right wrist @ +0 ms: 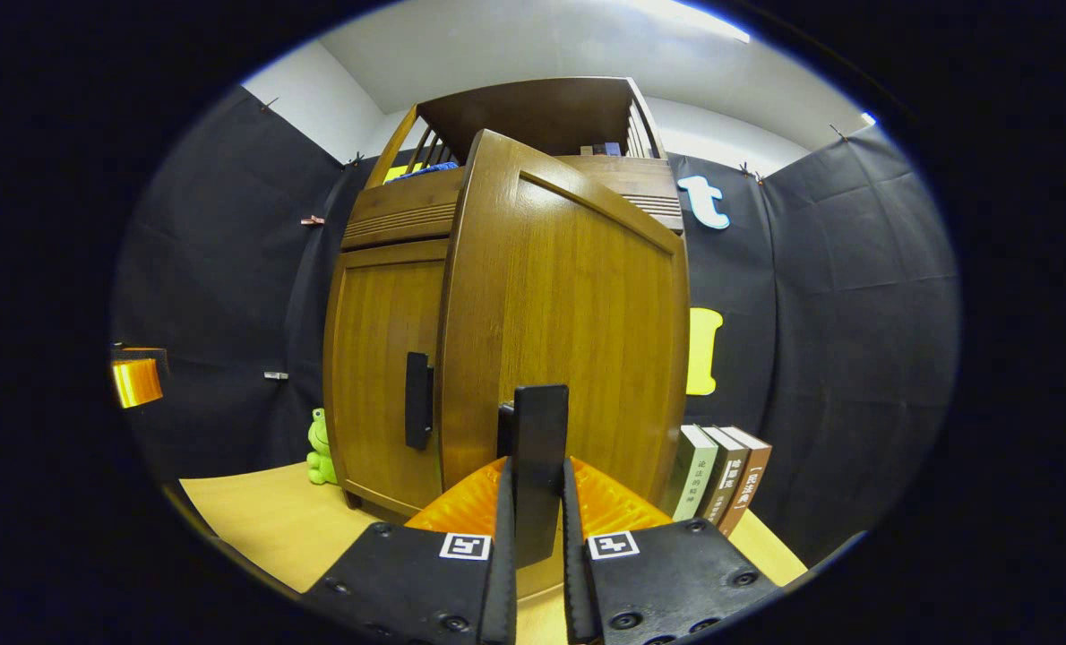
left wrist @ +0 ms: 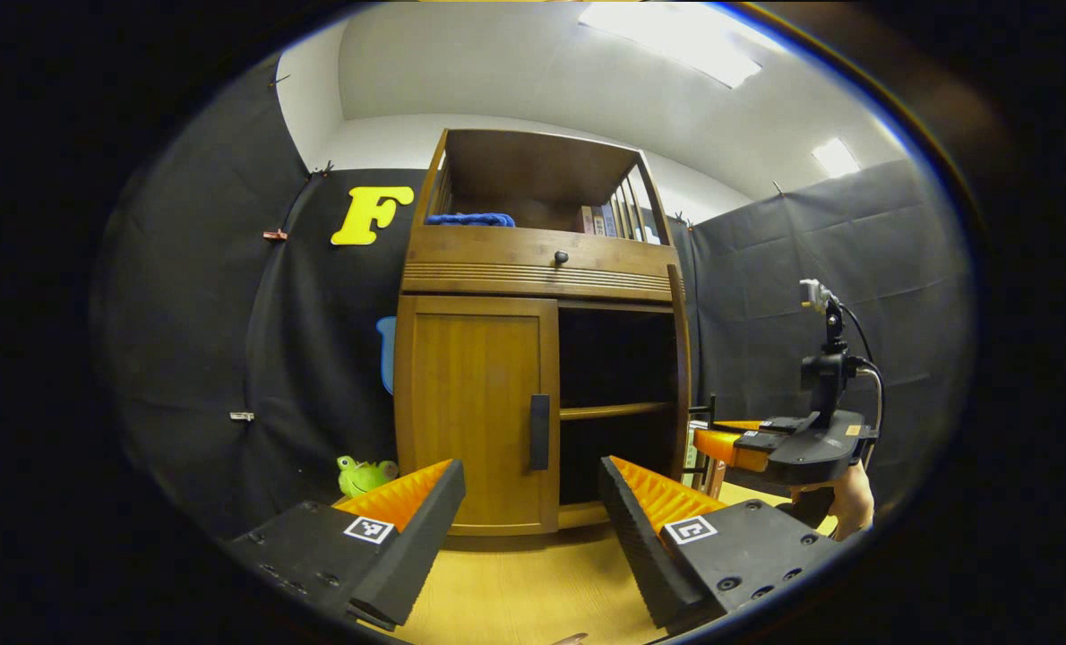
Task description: Open the right door of the double-door shoe cabinet with the right hand, and open the left door with the left hand.
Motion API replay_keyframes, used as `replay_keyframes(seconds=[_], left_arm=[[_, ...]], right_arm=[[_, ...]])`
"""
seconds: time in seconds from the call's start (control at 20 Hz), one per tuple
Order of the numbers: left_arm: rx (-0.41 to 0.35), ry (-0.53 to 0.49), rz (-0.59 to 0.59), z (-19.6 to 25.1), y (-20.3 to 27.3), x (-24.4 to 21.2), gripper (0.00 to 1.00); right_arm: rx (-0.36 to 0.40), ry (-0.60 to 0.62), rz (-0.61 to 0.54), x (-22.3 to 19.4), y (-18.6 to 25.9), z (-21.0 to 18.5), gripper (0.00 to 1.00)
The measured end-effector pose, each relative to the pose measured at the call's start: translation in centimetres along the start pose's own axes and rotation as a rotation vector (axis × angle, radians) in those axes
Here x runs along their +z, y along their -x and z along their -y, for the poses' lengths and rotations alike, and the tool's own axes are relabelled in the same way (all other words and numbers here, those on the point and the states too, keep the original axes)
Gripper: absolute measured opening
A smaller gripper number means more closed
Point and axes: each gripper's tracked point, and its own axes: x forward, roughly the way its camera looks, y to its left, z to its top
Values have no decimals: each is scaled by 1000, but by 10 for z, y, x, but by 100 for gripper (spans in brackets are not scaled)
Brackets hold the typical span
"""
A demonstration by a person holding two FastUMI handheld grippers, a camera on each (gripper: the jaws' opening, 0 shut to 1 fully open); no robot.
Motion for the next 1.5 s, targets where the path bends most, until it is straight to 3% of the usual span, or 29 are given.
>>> replay_keyframes(seconds=[0.05, 0.1, 0.15, 0.2, 0.3, 0.45, 0.5, 0.55, 0.6, 0.7, 0.75, 1.05, 1.1, 1.2, 1.25, 1.3, 1.5], left_arm=[[-7, 0, -3, 3, -2, -2, 94], [-15, 2, -2, 6, -4, -2, 94], [-21, 6, -1, 8, -6, -2, 94], [-29, 11, 0, 10, -7, -2, 94], [-40, 20, 1, 14, -10, -2, 97], [-49, 29, 3, 18, -15, -5, 94], [-54, 33, 1, 21, -16, -6, 94], [-61, 36, -2, 24, -18, -7, 94], [-66, 39, -2, 27, -19, -8, 94], [-74, 44, -2, 32, -23, -9, 97], [-77, 46, -2, 34, -25, -10, 94], [-98, 49, -9, 51, -43, -16, 94], [-99, 48, -11, 52, -47, -17, 94], [-99, 46, -13, 56, -55, -20, 94], [-95, 44, -11, 57, -59, -21, 94], [-86, 41, -3, 56, -65, -20, 94], [-53, 28, -5, 52, -93, -25, 94]], right_arm=[[-7, -2, -1, 0, 4, 3, 20], [-13, -3, 1, 1, 6, 6, 29], [-19, -2, -1, 2, 9, 9, 20], [-25, 0, -2, 2, 12, 14, 25], [-40, 9, -3, 2, 18, 21, 24], [-63, 7, -2, 2, 24, 32, 24], [-70, 9, -2, 2, 26, 36, 19], [-76, 15, -1, 3, 28, 40, 24], [-85, 20, -1, 3, 31, 44, 19], [-101, 29, 2, 3, 36, 52, 24], [-105, 27, 5, 4, 39, 55, 23], [-163, 12, 12, 5, 52, 93, 24], [-182, 14, 10, 4, 54, 102, 18], [-208, 3, 13, 6, 61, 116, 18], [-218, -2, 14, 5, 63, 124, 9], [-230, -2, 15, 5, 65, 131, 17], [-267, 15, 23, 5, 75, 155, 17]])
